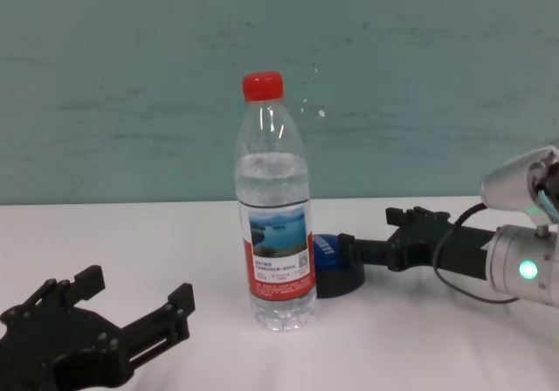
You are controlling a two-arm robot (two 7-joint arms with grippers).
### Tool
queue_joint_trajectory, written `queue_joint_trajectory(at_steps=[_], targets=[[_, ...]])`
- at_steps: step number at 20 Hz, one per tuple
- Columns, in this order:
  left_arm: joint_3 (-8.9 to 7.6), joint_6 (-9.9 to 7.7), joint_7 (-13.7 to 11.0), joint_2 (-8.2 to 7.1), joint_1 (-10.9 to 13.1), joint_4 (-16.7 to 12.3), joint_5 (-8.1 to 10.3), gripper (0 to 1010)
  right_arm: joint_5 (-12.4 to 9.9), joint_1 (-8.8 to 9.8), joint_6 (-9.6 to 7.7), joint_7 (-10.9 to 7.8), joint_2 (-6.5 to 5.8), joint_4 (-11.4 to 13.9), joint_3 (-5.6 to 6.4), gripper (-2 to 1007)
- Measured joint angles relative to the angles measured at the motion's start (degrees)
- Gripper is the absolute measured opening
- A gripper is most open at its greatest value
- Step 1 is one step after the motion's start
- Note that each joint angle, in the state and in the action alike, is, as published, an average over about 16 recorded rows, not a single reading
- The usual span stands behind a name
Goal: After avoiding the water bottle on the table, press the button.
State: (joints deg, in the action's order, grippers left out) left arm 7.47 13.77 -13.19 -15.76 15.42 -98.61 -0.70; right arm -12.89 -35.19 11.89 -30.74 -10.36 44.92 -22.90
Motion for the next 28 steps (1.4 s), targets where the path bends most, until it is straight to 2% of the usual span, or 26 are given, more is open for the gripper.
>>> queue_joint_trajectory(at_steps=[12,15,20,28], targets=[[0.00,0.00,0.00,0.00,0.00,0.00,0.00,1000,0.97,-0.71,0.14,0.12,0.52,-1.32,0.07,1004],[0.00,0.00,0.00,0.00,0.00,0.00,0.00,1000,1.09,-0.72,0.04,0.19,0.54,-0.93,0.15,1004],[0.00,0.00,0.00,0.00,0.00,0.00,0.00,1000,0.91,-0.03,-0.54,0.36,0.04,2.02,0.43,1004],[0.00,0.00,0.00,0.00,0.00,0.00,0.00,1000,-0.12,2.25,-1.99,0.88,-1.83,9.81,0.90,1004]])
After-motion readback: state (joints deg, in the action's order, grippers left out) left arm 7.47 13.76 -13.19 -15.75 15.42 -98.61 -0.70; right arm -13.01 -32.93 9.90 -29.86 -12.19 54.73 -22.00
